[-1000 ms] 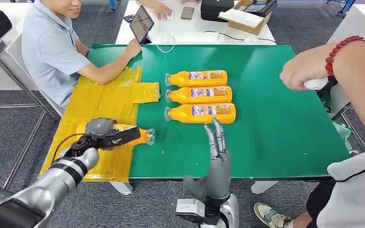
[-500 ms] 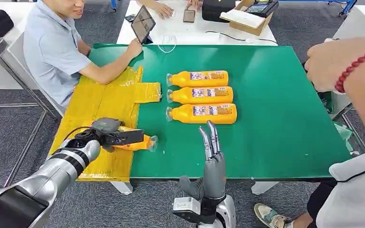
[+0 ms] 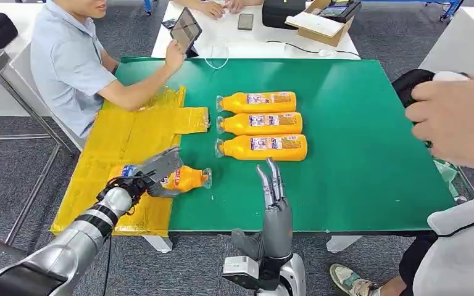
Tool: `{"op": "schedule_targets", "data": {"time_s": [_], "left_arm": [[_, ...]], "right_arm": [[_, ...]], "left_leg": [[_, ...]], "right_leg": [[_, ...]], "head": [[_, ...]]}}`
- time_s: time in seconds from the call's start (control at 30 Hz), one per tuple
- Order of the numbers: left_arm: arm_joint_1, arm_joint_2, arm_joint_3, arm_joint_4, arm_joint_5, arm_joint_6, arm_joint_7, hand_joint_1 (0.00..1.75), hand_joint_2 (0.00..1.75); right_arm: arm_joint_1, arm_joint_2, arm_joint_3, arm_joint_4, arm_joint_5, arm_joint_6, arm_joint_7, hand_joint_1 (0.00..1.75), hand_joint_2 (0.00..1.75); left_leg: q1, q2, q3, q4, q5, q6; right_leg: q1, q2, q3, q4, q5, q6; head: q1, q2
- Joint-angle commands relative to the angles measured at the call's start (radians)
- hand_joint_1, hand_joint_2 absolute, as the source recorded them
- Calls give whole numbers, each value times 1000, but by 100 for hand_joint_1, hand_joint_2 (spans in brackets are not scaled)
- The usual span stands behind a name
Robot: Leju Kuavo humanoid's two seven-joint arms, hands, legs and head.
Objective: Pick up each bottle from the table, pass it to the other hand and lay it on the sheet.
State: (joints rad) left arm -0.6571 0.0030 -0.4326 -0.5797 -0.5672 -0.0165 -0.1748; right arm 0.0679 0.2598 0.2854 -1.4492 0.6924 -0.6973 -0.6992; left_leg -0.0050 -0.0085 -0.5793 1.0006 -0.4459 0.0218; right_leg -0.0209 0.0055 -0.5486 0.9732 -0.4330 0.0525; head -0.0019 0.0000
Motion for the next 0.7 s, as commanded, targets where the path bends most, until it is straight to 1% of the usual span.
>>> {"op": "schedule_targets", "data": {"time_s": [0.03,0.07,0.17,0.23,0.27,0.3,0.33,0.4,0.43,0.47,0.5,0.53,0.57,0.6,0.7], "left_arm": [[116,58,33,-99,-12,38,45,0,175],[147,77,27,-149,-27,61,66,0,175],[235,125,26,-288,-43,99,67,0,175],[330,140,81,-447,23,132,23,0,175],[393,125,128,-555,78,194,-60,0,175],[439,104,160,-630,124,214,-82,0,175],[457,94,172,-662,144,219,-89,0,175],[457,94,172,-662,144,219,-89,0,175],[511,47,200,-774,198,282,-174,0,175],[539,18,213,-820,260,296,-232,0,175],[570,3,211,-877,352,252,-254,0,175],[619,-28,222,-958,432,240,-319,0,175],[631,-29,215,-977,447,237,-332,0,175],[654,-32,202,-1010,445,240,-332,0,175],[654,-32,202,-1010,445,240,-332,0,175]], "right_arm": [[32,-3,-37,11,8,-1,1,0,0],[40,6,-59,4,20,-1,1,0,0],[54,1,-71,-9,22,-1,1,0,0],[66,-1,-75,-34,24,-1,1,0,0],[69,-5,-71,-44,17,-1,1,0,0],[71,-5,-72,-45,5,-1,1,0,0],[71,-4,-74,-48,0,-1,1,0,0],[71,-4,-74,-48,0,-1,1,0,0],[70,-4,-82,-69,-1,-1,1,0,0],[66,-4,-96,-84,9,-1,1,0,0],[55,-12,-111,-68,22,-1,1,0,0],[33,-37,-126,-19,42,-1,1,0,0],[26,-40,-138,-4,56,-1,1,0,0],[8,-66,-140,9,28,-1,1,0,0],[8,-66,-140,9,28,-1,1,0,0]], "left_leg": [[1,3,2,-1,-1,-2],[1,4,2,-2,-1,-1],[1,5,3,-2,-1,-1],[1,7,3,-2,-1,-2],[2,7,4,-2,-1,-2],[1,8,3,-2,-2,-2],[0,8,3,-2,-2,-1],[1,8,2,-1,-2,-2],[2,6,0,0,-2,-1],[1,4,-4,1,-2,-1],[2,3,-5,2,-2,-1],[1,2,-8,1,-2,-1],[1,5,-7,1,-2,-1],[1,6,-6,1,-3,0],[2,4,-6,1,-3,-1]], "right_leg": [[2,2,1,-2,0,-2],[1,3,1,-1,0,-2],[1,4,1,-2,0,-2],[1,5,1,-2,0,-2],[2,5,1,-2,1,-3],[2,6,0,-2,0,-3],[1,5,0,-2,0,-2],[1,4,0,-1,-1,-2],[2,3,-2,-1,-1,-2],[1,1,-6,0,-1,-2],[2,0,-6,0,-2,-2],[1,1,-9,0,-1,-2],[1,3,-9,0,-1,-1],[1,3,-7,-2,-1,-1],[2,1,-6,-3,-1,-2]], "head": [[0,0],[0,0],[0,0],[0,0],[0,0],[0,0],[0,0],[0,0],[0,0],[0,0],[0,0],[0,0],[0,0],[0,0],[0,0]]}}
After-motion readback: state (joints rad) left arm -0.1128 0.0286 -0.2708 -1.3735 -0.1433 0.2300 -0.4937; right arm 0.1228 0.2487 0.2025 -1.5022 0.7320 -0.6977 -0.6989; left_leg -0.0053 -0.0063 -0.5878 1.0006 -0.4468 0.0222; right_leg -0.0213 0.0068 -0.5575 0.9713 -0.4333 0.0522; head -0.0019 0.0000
